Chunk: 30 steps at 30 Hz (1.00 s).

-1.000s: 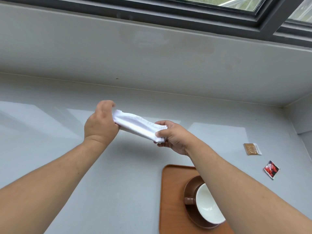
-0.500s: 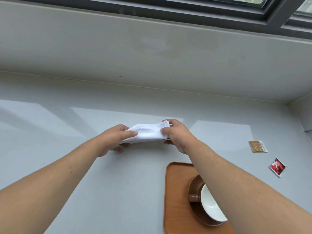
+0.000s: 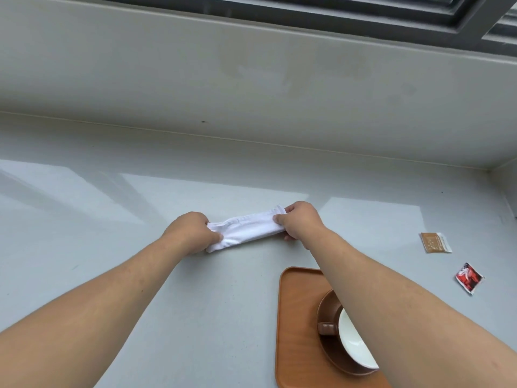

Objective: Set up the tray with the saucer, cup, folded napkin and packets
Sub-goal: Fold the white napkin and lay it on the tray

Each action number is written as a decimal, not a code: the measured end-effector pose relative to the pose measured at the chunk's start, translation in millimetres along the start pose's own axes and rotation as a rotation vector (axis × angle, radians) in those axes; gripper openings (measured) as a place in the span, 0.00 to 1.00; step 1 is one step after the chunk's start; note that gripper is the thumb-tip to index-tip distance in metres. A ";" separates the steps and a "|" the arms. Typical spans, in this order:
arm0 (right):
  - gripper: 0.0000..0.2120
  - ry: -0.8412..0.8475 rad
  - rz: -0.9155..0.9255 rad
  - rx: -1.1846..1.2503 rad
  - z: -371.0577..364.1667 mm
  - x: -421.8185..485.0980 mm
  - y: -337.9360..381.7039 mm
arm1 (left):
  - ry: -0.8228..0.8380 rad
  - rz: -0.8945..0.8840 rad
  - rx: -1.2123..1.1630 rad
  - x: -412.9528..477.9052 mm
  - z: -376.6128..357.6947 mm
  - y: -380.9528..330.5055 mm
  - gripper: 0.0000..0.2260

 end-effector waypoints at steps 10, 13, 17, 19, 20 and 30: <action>0.10 -0.009 0.059 0.028 11.2 7.5 7.9 | 0.141 -0.025 -0.278 5.5 -16.0 3.2 0.06; 0.11 -0.007 0.069 0.039 15.3 11.1 8.6 | 0.172 -0.006 -0.241 0.0 -20.7 -1.6 0.06; 0.10 0.003 0.074 0.065 20.3 11.7 10.8 | 0.257 0.001 -0.276 -10.5 -30.9 -4.7 0.05; 0.09 0.018 0.085 0.121 25.0 10.2 13.1 | 0.316 0.004 -0.337 -19.3 -37.6 -4.5 0.05; 0.09 0.028 0.098 0.134 27.7 9.4 14.4 | 0.345 0.005 -0.368 -24.3 -41.1 -4.6 0.05; 0.09 0.126 0.232 -0.079 52.5 -19.8 17.6 | 0.455 0.011 -0.552 -88.6 -94.9 -15.6 0.08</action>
Point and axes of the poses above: each hand's wrist, its own x-axis towards the middle knuckle, its own z-axis out of the back of the hand, y = z × x, the point moved 4 cm from there along x, towards the middle knuckle, and after that the axes turned 4 degrees about z, right-handed, at the moved point
